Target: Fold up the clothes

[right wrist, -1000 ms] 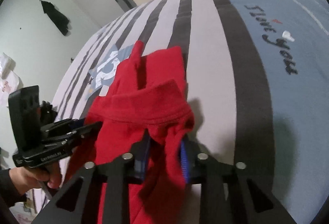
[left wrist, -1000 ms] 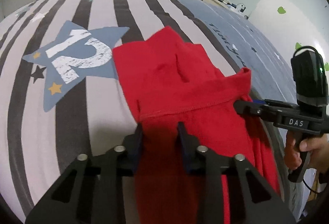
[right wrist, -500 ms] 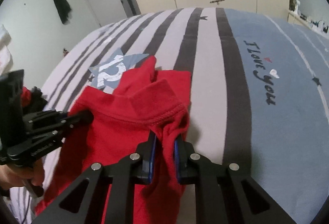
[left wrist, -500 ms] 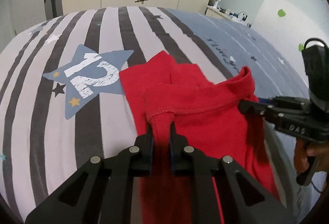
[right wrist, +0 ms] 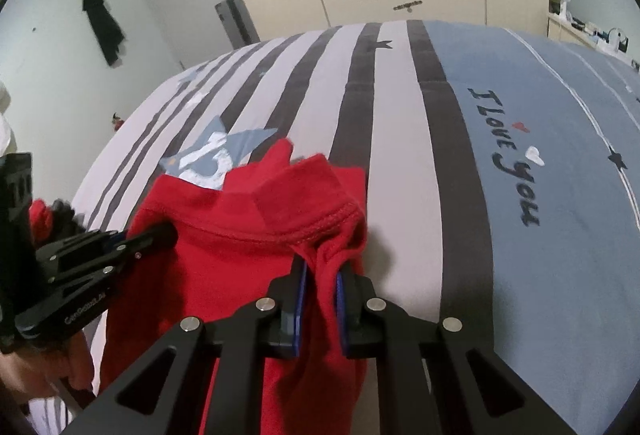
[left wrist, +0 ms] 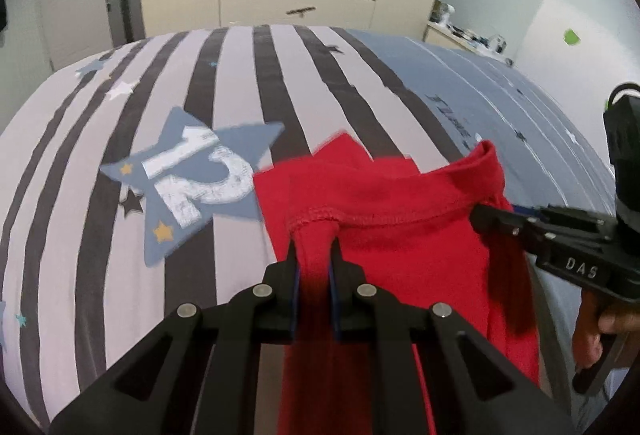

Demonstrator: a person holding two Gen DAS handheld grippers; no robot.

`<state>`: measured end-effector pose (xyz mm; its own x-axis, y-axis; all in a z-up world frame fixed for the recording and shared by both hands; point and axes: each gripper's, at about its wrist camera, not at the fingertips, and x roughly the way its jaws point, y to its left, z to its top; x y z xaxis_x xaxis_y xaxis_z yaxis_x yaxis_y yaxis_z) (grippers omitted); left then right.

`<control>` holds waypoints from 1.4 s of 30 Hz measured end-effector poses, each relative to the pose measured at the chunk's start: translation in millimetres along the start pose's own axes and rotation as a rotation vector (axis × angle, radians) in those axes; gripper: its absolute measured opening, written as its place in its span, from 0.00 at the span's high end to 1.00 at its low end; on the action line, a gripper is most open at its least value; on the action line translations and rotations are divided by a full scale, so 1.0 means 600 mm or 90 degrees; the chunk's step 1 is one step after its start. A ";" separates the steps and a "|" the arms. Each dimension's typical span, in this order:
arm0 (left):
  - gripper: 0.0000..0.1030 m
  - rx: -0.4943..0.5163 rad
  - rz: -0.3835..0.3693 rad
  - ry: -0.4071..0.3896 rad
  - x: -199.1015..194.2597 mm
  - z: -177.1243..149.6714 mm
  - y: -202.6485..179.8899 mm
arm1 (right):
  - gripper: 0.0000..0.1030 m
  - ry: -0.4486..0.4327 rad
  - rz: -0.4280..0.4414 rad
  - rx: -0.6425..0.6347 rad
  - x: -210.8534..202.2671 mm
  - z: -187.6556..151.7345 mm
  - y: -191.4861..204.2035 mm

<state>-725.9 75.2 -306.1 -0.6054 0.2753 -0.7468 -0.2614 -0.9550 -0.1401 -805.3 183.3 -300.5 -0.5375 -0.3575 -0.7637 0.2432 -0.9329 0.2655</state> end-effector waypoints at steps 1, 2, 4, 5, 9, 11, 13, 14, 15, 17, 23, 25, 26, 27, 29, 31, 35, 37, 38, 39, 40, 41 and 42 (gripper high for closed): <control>0.92 -0.001 0.002 -0.008 -0.001 0.011 0.001 | 0.89 -0.002 -0.001 0.008 0.003 0.010 -0.004; 0.92 0.003 0.005 -0.017 -0.001 0.024 0.002 | 0.89 -0.009 -0.002 0.015 0.004 0.022 -0.007; 0.92 0.016 0.014 -0.023 0.004 0.046 0.002 | 0.89 -0.016 -0.004 0.018 0.010 0.046 -0.011; 0.92 0.022 0.019 -0.022 0.008 0.054 0.003 | 0.89 -0.017 -0.006 0.016 0.014 0.055 -0.011; 0.90 0.027 0.044 0.054 0.064 0.052 0.019 | 0.89 0.028 -0.007 0.018 0.058 0.079 -0.014; 0.84 0.022 0.052 0.114 0.100 0.040 0.032 | 0.78 0.076 -0.038 0.004 0.087 0.069 -0.014; 0.73 -0.020 0.036 0.092 0.084 0.040 0.049 | 0.75 0.095 -0.056 -0.006 0.098 0.060 -0.014; 0.66 -0.039 0.036 0.068 0.065 0.042 0.057 | 0.72 0.076 -0.053 -0.005 0.085 0.055 -0.017; 0.55 -0.049 0.041 0.043 0.045 0.041 0.063 | 0.72 0.059 -0.051 -0.002 0.071 0.051 -0.021; 0.49 -0.063 0.049 -0.009 0.002 0.036 0.077 | 0.72 0.031 -0.057 -0.001 0.036 0.035 -0.033; 0.46 -0.038 -0.008 -0.020 -0.121 -0.044 0.096 | 0.72 -0.001 -0.035 -0.018 -0.075 -0.064 -0.042; 0.46 -0.013 -0.030 -0.010 -0.166 -0.091 0.087 | 0.72 0.000 -0.018 -0.027 -0.114 -0.114 -0.022; 0.46 -0.003 -0.042 -0.002 -0.197 -0.128 0.080 | 0.72 0.001 -0.009 -0.035 -0.135 -0.142 -0.008; 0.46 0.004 -0.053 0.009 -0.221 -0.156 0.071 | 0.72 0.002 0.000 -0.042 -0.156 -0.169 0.007; 0.46 0.018 -0.068 0.029 -0.267 -0.221 0.043 | 0.72 0.008 0.027 -0.047 -0.193 -0.225 0.039; 0.46 0.046 -0.066 0.046 -0.293 -0.265 0.020 | 0.72 0.011 0.038 -0.058 -0.224 -0.275 0.072; 0.46 0.025 -0.027 0.085 -0.287 -0.329 0.020 | 0.72 0.040 0.032 -0.053 -0.228 -0.350 0.096; 0.54 -0.010 0.016 0.109 -0.276 -0.355 0.052 | 0.72 0.073 0.022 -0.023 -0.220 -0.400 0.098; 0.54 -0.027 0.037 0.121 -0.271 -0.368 0.069 | 0.72 0.077 0.016 -0.022 -0.218 -0.412 0.096; 0.54 -0.045 0.058 0.134 -0.265 -0.381 0.085 | 0.72 0.081 0.010 -0.022 -0.217 -0.423 0.094; 0.54 -0.063 0.079 0.146 -0.260 -0.394 0.101 | 0.72 0.074 0.008 -0.024 -0.222 -0.434 0.091; 0.54 -0.058 0.090 0.144 -0.266 -0.399 0.106 | 0.72 0.067 0.006 -0.026 -0.226 -0.446 0.088; 0.54 -0.045 0.100 0.136 -0.276 -0.400 0.104 | 0.72 0.064 0.005 -0.032 -0.231 -0.453 0.087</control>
<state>-461.6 -56.3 -347.4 -0.4595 0.1013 -0.8824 -0.1191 -0.9915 -0.0519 -498.4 196.1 -340.8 -0.4517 -0.3561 -0.8180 0.2891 -0.9258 0.2434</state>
